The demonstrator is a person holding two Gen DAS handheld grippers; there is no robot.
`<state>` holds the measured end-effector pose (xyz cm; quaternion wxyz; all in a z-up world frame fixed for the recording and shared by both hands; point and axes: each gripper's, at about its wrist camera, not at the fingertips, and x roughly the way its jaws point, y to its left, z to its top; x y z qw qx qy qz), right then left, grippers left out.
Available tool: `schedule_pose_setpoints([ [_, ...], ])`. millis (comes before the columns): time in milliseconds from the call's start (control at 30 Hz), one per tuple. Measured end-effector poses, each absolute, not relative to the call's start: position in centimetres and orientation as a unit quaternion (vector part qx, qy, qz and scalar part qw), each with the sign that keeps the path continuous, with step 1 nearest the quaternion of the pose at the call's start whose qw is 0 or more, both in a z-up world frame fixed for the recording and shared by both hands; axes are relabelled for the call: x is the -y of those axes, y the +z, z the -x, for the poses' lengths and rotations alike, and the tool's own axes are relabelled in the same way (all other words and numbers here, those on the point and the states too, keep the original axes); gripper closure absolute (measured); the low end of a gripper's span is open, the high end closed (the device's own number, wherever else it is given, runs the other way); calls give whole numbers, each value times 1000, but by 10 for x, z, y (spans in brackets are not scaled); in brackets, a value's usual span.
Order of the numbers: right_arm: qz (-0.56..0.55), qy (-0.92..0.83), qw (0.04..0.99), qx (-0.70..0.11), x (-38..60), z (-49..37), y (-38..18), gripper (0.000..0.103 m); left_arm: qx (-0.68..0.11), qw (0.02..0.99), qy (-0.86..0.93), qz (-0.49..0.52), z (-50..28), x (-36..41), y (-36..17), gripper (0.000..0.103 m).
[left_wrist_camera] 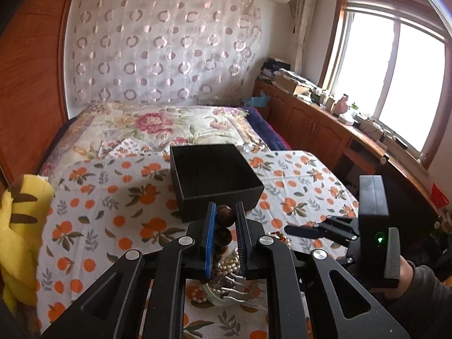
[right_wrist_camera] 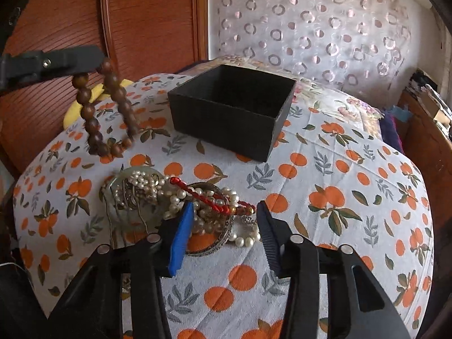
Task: Organize jewelry
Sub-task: 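Lift the bead bracelet with the left tool and carry it over the black box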
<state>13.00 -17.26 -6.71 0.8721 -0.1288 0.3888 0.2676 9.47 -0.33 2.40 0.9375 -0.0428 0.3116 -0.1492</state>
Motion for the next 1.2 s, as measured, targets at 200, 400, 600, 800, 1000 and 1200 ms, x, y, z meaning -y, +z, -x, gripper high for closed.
schedule_pose_setpoints([
  [200,132,265,873,-389,173,-137,-65,80,-306,940,-143,37,-97,0,30,91],
  [400,125,273,874,-382,177,-143,-57,95,-306,941,-140,35,-100,-2,31,91],
  [600,105,284,882,-362,183,-139,-36,95,-307,941,-140,31,-107,-7,34,91],
  [800,100,287,891,-337,184,-136,-14,95,-304,942,-142,30,-114,-9,42,91],
  [1000,91,283,900,-319,187,-144,3,95,-300,944,-139,17,-128,-5,52,91],
  [1200,84,271,908,-310,191,-159,15,95,-295,946,-135,5,-143,3,58,91],
])
